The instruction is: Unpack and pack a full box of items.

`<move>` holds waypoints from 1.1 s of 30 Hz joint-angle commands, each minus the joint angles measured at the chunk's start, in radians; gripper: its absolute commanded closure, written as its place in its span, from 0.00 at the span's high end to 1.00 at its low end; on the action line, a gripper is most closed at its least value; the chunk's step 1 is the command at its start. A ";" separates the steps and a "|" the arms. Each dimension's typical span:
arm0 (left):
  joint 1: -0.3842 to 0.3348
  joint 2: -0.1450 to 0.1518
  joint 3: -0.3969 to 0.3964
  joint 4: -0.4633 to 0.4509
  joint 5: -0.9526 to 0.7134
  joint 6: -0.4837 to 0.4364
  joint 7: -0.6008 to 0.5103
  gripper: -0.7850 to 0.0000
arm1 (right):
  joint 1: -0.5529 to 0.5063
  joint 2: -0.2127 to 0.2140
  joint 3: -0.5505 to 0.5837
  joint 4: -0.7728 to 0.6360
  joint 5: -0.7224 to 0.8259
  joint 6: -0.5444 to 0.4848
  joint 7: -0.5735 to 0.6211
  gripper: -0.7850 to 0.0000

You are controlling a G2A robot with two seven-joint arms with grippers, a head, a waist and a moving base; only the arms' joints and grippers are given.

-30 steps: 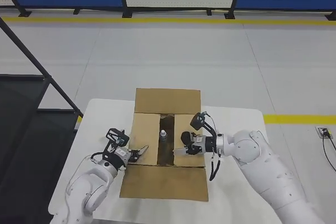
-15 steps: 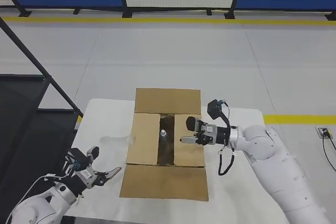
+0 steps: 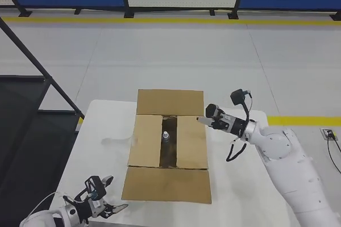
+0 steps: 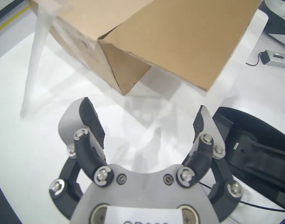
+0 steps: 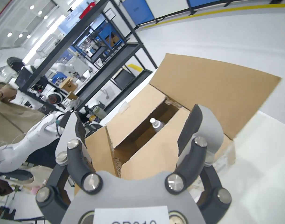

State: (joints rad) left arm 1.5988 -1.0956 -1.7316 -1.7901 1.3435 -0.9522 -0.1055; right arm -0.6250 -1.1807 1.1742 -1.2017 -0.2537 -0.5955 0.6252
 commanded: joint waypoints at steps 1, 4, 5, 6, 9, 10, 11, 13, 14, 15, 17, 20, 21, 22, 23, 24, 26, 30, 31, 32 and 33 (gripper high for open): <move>0.003 0.001 -0.001 0.000 -0.038 0.008 0.010 1.00 | 0.015 -0.005 -0.012 0.035 -0.014 0.038 -0.036 1.00; 0.010 0.002 -0.015 -0.014 -0.095 0.021 0.021 1.00 | 0.042 -0.014 -0.031 0.087 -0.020 0.070 -0.066 1.00; 0.012 0.002 -0.018 -0.020 -0.119 0.024 0.024 1.00 | 0.054 -0.016 -0.037 0.105 -0.042 0.093 -0.085 1.00; 0.013 0.003 -0.023 -0.027 -0.143 0.027 0.025 1.00 | 0.063 -0.020 -0.045 0.118 -0.065 0.114 -0.112 1.00; 0.011 0.004 -0.033 -0.047 -0.211 0.049 0.029 1.00 | 0.092 -0.032 -0.067 0.163 -0.121 0.190 -0.209 1.00; 0.008 0.004 -0.034 -0.052 -0.236 0.059 0.031 1.00 | 0.101 -0.037 -0.077 0.176 -0.136 0.210 -0.238 1.00; 0.006 0.004 -0.030 -0.057 -0.264 0.064 0.028 1.00 | 0.113 -0.041 -0.082 0.193 -0.164 0.234 -0.290 1.00; -0.005 0.005 -0.029 -0.071 -0.310 0.074 0.013 1.00 | 0.133 -0.052 -0.112 0.227 -0.212 0.261 -0.336 1.00; -0.012 0.005 -0.028 -0.082 -0.319 0.094 0.007 1.00 | 0.147 -0.058 -0.120 0.255 -0.201 0.263 -0.338 1.00; -0.019 0.005 -0.022 -0.090 -0.329 0.111 0.000 1.00 | 0.167 -0.064 -0.134 0.284 -0.216 0.275 -0.337 1.00; -0.038 0.004 -0.009 -0.104 -0.334 0.153 -0.010 1.00 | 0.198 -0.079 -0.165 0.335 -0.217 0.276 -0.333 1.00; -0.063 0.001 0.022 -0.123 -0.327 0.221 -0.015 1.00 | 0.233 -0.103 -0.196 0.415 -0.178 0.243 -0.331 1.00; -0.072 -0.001 0.032 -0.127 -0.323 0.246 -0.016 1.00 | 0.244 -0.110 -0.204 0.443 -0.169 0.229 -0.332 1.00; -0.082 -0.002 0.042 -0.130 -0.310 0.275 -0.019 1.00 | 0.252 -0.116 -0.212 0.468 -0.161 0.216 -0.334 1.00; -0.092 -0.003 0.056 -0.129 -0.302 0.297 -0.021 1.00 | 0.259 -0.123 -0.217 0.489 -0.140 0.194 -0.328 1.00; -0.104 -0.004 0.070 -0.124 -0.301 0.311 -0.023 1.00 | 0.267 -0.130 -0.222 0.511 -0.119 0.170 -0.318 1.00; -0.131 -0.006 0.092 -0.109 -0.303 0.342 -0.036 1.00 | 0.283 -0.142 -0.231 0.553 -0.089 0.135 -0.300 1.00; -0.187 -0.009 0.131 -0.077 -0.256 0.408 -0.048 1.00 | 0.316 -0.168 -0.255 0.626 -0.061 0.108 -0.279 1.00; -0.197 -0.010 0.140 -0.070 -0.249 0.419 -0.048 1.00 | 0.323 -0.174 -0.260 0.643 -0.051 0.102 -0.273 1.00; -0.207 -0.010 0.148 -0.062 -0.243 0.429 -0.048 1.00 | 0.329 -0.181 -0.263 0.660 -0.035 0.092 -0.259 1.00; -0.215 -0.011 0.155 -0.055 -0.238 0.437 -0.048 1.00 | 0.337 -0.186 -0.265 0.677 -0.021 0.083 -0.247 1.00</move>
State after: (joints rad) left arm 1.3937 -1.1060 -1.5856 -1.8540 1.0999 -0.5257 -0.1536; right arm -0.2963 -1.3607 0.9114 -0.5454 -0.2929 -0.5018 0.3627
